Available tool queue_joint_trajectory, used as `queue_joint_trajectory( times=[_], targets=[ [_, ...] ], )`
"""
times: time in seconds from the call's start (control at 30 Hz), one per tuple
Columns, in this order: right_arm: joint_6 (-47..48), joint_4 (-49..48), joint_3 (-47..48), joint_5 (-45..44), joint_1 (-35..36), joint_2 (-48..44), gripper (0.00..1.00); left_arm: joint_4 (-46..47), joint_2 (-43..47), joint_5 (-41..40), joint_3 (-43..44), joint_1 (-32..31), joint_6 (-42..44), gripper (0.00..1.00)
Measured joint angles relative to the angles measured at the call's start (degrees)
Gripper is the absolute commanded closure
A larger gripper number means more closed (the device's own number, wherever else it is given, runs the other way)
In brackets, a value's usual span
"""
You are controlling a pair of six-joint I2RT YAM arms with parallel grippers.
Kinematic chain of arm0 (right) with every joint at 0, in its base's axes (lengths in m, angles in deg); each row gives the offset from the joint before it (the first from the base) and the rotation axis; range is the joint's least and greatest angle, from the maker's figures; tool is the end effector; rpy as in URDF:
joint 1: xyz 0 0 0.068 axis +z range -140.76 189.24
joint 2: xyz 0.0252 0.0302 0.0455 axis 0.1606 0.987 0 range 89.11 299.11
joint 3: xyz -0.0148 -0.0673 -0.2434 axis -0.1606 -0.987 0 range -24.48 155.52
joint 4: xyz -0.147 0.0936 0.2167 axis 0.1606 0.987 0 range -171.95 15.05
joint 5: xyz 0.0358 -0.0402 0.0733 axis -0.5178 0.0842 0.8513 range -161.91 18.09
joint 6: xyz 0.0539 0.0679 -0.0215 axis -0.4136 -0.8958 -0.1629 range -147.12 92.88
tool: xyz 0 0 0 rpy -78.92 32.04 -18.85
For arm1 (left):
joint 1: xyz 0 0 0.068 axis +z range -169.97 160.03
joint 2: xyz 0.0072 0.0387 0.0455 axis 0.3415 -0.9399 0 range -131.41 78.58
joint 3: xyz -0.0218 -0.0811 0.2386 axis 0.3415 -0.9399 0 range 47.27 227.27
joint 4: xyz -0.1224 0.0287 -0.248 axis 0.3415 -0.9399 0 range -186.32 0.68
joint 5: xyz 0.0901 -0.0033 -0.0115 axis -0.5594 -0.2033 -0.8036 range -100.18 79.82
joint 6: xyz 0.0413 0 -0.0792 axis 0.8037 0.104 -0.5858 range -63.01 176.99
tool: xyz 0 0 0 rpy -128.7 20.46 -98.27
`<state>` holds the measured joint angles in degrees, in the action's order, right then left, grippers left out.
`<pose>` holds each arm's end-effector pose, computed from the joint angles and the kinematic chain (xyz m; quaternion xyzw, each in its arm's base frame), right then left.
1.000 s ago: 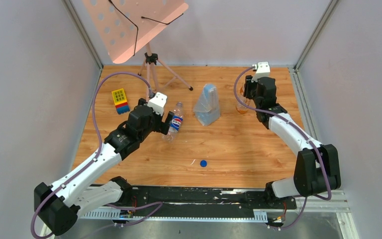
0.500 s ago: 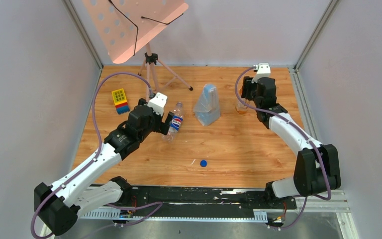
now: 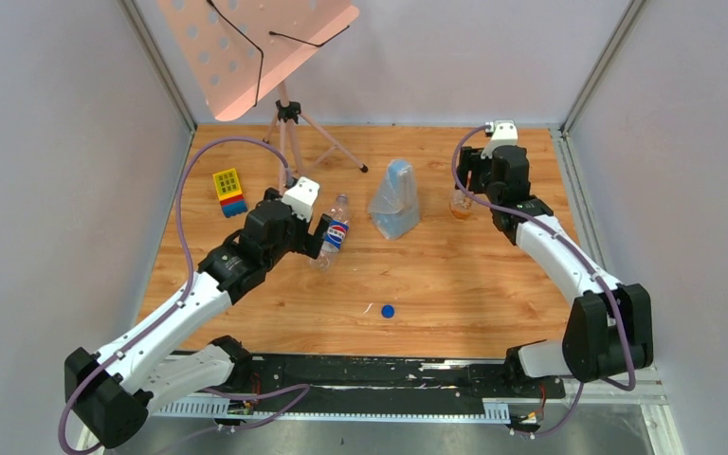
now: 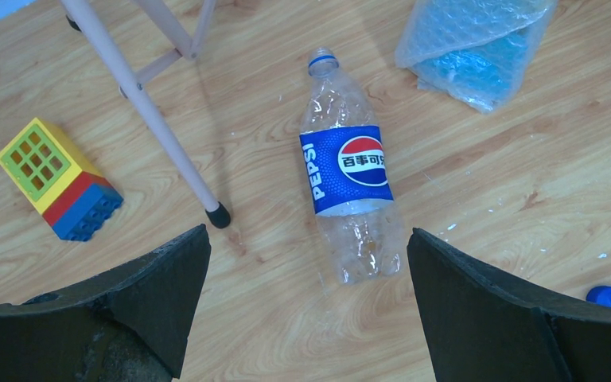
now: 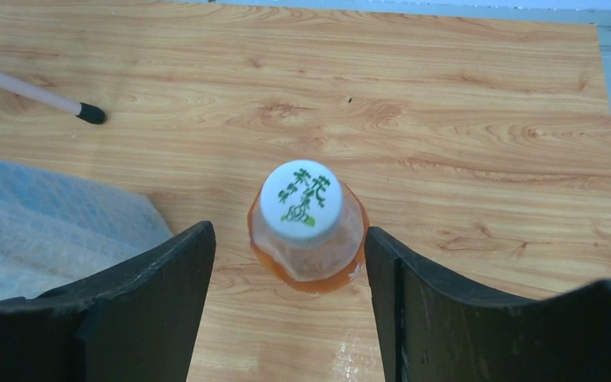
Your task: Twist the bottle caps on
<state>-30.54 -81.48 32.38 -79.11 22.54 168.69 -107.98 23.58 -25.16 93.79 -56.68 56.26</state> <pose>0.3742 0.0781 0.2466 -0.0372 0.8330 0.0281 0.5513 0.2394 -0.1528 0.2646 0.1966 0.8256 -0.0606 0.5254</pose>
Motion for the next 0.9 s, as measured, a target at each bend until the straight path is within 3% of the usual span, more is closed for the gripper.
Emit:
queue_joint_trajectory(
  times=[0.27,0.3,0.37,0.4,0.57,0.73,0.9],
  targets=[
    [-1.05,4.59,0.28,0.90,0.00,-6.36,0.27,-1.31,-2.03,0.96,2.12,0.07,-0.26,0.00],
    [-1.31,5.40,0.37,1.11,0.00,-7.39,0.25,-1.81,-2.62,0.96,2.51,0.11,-0.33,0.00],
    [-2.10,7.26,0.59,1.64,0.00,-9.62,0.02,-2.69,-4.20,1.05,3.39,0.42,-0.52,0.00],
    [-2.71,8.07,0.61,2.14,0.00,-10.86,0.00,-3.39,-5.35,1.25,4.02,0.79,-0.70,0.00],
    [-5.35,11.15,0.09,7.30,0.00,-19.28,0.00,-6.36,-12.83,3.56,8.07,2.99,-2.45,0.00],
    [-7.30,8.98,-6.34,12.63,0.00,-29.70,0.00,-7.78,-20.61,5.62,11.52,3.80,-4.50,0.00],
    [-8.81,8.92,-10.54,14.86,0.00,-32.02,0.00,-8.74,-28.44,5.90,15.50,3.80,-6.03,0.00]
  ],
)
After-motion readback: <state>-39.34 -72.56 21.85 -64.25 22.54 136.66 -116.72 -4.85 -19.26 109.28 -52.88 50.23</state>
